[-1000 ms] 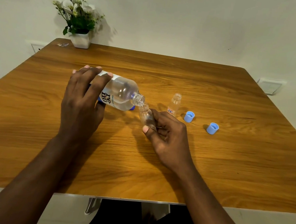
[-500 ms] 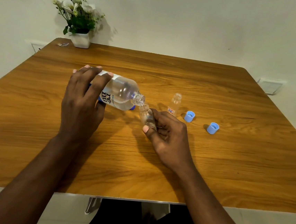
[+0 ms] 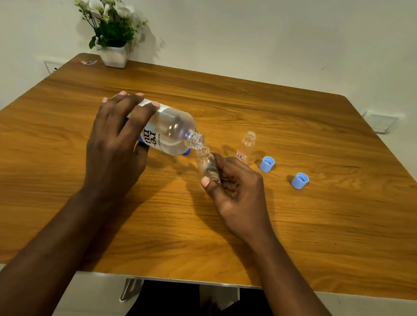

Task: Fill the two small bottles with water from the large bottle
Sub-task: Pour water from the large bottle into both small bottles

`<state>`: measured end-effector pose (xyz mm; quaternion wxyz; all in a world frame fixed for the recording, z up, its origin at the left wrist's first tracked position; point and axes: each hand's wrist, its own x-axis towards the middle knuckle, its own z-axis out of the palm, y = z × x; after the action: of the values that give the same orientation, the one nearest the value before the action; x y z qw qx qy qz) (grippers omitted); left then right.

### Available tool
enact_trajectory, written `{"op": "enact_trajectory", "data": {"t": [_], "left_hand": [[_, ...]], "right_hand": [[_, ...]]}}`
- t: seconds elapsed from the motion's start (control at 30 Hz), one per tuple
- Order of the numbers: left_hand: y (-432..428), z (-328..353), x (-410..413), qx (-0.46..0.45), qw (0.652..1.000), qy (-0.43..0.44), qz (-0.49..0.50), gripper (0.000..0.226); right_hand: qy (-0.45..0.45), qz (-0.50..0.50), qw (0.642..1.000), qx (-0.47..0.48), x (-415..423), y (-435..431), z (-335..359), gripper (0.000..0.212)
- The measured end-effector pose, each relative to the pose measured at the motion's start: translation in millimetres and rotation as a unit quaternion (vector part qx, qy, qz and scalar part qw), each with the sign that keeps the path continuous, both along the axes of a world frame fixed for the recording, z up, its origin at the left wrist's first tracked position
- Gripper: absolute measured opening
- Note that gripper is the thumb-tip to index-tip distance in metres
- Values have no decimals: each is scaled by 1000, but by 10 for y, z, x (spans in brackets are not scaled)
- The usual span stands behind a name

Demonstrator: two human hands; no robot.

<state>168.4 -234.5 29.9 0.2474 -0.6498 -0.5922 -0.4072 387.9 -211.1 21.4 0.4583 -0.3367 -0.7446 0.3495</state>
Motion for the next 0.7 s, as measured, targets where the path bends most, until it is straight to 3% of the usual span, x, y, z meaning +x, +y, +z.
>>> {"op": "enact_trajectory", "data": {"t": [0.7], "left_hand": [[-1, 2, 6, 2, 1000, 1, 1, 71]], "right_hand": [[1, 0, 1000, -4, 3, -7, 15, 36]]}}
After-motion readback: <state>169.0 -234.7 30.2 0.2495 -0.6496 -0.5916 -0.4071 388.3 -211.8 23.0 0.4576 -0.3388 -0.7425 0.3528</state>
